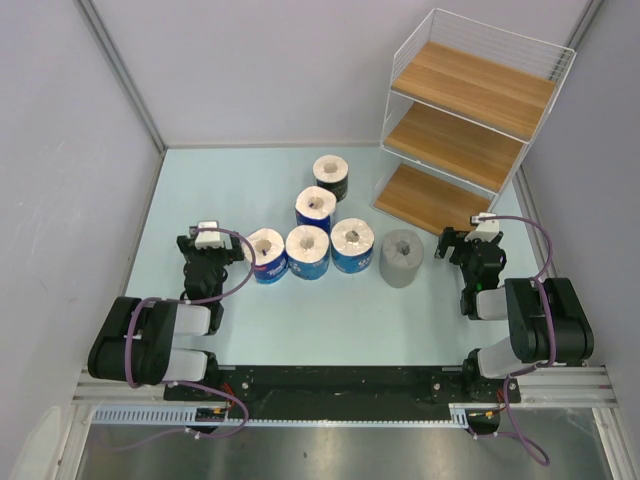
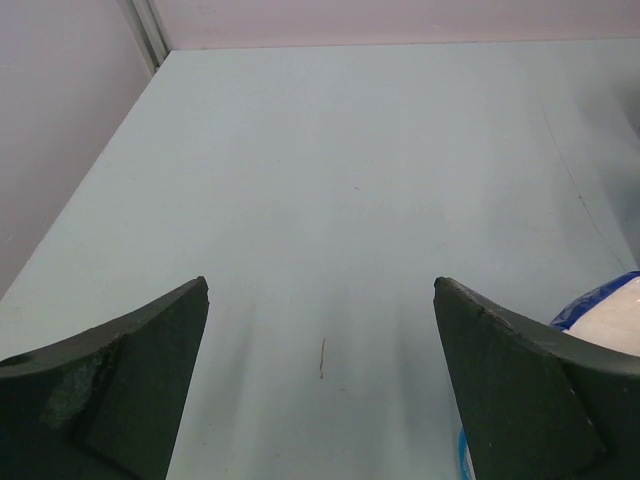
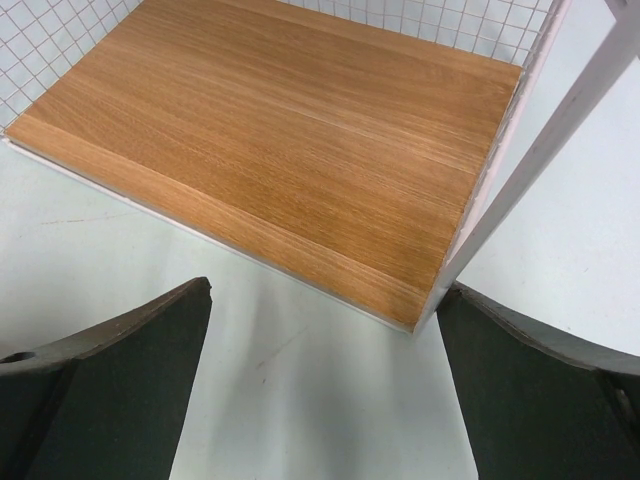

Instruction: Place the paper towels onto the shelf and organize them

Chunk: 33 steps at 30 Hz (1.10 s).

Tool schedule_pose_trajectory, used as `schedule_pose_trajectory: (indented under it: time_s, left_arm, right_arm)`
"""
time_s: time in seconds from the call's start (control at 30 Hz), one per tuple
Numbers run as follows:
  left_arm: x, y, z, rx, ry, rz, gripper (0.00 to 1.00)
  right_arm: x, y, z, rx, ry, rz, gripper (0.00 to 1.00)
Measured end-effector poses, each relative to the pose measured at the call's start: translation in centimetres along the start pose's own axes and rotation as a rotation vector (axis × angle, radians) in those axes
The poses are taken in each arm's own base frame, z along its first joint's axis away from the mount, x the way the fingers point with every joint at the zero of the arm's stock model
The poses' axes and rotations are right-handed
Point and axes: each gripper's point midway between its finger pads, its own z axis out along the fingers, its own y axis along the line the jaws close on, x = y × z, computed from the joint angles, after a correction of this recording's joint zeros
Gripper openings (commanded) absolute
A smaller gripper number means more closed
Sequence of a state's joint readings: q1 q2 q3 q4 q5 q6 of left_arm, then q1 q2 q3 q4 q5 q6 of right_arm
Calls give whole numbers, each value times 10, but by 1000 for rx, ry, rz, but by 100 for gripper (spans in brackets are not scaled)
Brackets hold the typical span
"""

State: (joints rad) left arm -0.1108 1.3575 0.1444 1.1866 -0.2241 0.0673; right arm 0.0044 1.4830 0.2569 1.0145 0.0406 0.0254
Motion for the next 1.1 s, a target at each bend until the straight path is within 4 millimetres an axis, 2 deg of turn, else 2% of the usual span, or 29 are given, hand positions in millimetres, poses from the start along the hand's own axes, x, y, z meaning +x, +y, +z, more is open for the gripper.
schedule_pose_trajectory:
  time_s: [0.37, 0.43, 0.53, 0.67, 0.77, 0.83, 0.93, 1.1]
  left_arm:
    - [0, 0, 0, 0, 0, 0, 100]
    - [0, 0, 0, 0, 0, 0, 100]
    - [0, 0, 0, 0, 0, 0, 100]
    - [0, 0, 0, 0, 0, 0, 100]
    - [0, 0, 0, 0, 0, 0, 100]
    - [0, 0, 0, 0, 0, 0, 100]
    - [0, 0, 0, 0, 0, 0, 100]
    - [0, 0, 0, 0, 0, 0, 100]
  right_arm:
    - [-1, 0, -2, 18, 17, -7, 100]
    - [-12, 4, -6, 26, 11, -14, 100]
    - [-38, 11, -19, 28, -32, -19, 100]
    - [-89, 33, -40, -28, -143, 28, 100]
    - [-117, 43, -51, -40, -151, 103, 100]
    - [-126, 48, -56, -45, -133, 133, 100]
    - [-126, 51, -61, -40, -83, 162, 100]
    - [-111, 51, -67, -20, 24, 176, 100]
